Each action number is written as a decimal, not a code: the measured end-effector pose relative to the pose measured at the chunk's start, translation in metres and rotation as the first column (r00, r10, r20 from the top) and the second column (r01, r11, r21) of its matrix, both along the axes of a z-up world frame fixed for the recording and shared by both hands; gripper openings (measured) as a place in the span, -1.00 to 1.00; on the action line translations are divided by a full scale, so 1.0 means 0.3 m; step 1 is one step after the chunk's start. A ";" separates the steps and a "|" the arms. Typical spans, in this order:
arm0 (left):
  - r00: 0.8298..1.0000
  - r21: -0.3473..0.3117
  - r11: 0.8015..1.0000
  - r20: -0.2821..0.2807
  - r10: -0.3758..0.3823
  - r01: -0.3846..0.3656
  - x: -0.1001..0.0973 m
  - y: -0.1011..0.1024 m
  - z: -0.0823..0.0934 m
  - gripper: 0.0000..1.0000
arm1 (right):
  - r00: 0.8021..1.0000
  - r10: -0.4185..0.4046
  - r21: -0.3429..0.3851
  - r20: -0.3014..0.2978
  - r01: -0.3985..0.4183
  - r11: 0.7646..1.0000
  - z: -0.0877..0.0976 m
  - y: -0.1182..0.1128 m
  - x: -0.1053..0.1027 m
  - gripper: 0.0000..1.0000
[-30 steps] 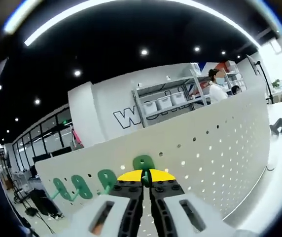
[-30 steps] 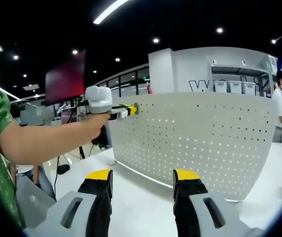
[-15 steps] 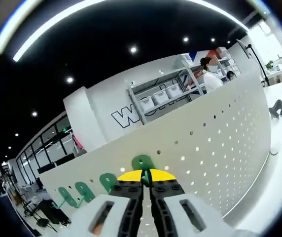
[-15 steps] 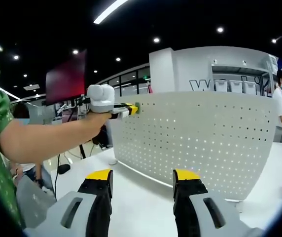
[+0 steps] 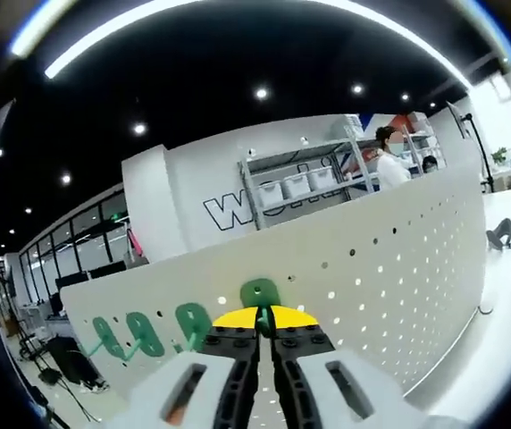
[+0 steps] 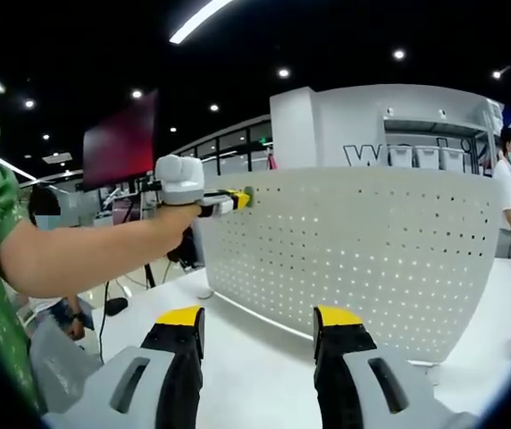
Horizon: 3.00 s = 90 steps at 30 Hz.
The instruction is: Insert the hook assembly into the mounting plate slot until the hook locks in place.
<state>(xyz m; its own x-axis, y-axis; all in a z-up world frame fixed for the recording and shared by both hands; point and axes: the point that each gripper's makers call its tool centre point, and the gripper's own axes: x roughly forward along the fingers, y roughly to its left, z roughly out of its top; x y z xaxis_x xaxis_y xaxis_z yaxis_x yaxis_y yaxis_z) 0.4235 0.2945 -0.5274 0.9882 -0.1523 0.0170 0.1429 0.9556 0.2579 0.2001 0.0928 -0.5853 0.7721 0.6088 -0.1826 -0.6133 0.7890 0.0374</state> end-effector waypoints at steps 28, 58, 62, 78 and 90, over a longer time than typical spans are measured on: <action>0.998 -0.061 0.998 -0.063 -0.023 0.019 0.007 -0.013 -0.060 -0.94 | 1.000 -0.008 -0.003 0.000 0.008 1.000 -0.002 -0.012 -0.008 -0.01; 0.995 -0.120 0.991 -0.074 -0.073 0.064 -0.033 -0.032 -0.060 -0.53 | 1.000 -0.010 -0.016 0.014 0.010 1.000 0.020 0.007 -0.025 -0.01; 0.994 -0.119 0.990 -0.072 -0.088 0.079 -0.054 -0.042 -0.058 -0.48 | 1.000 -0.008 -0.019 0.018 0.008 1.000 0.027 0.015 -0.032 -0.01; 0.988 -0.142 0.982 -0.066 -0.136 0.126 -0.211 -0.036 -0.055 -0.29 | 0.999 0.013 -0.042 0.036 -0.012 0.999 0.059 0.066 -0.071 -0.01; 0.980 -0.187 0.967 -0.067 -0.187 0.172 -0.446 -0.001 -0.069 -0.22 | 0.998 0.050 -0.051 0.037 -0.048 0.998 0.060 0.142 -0.105 -0.01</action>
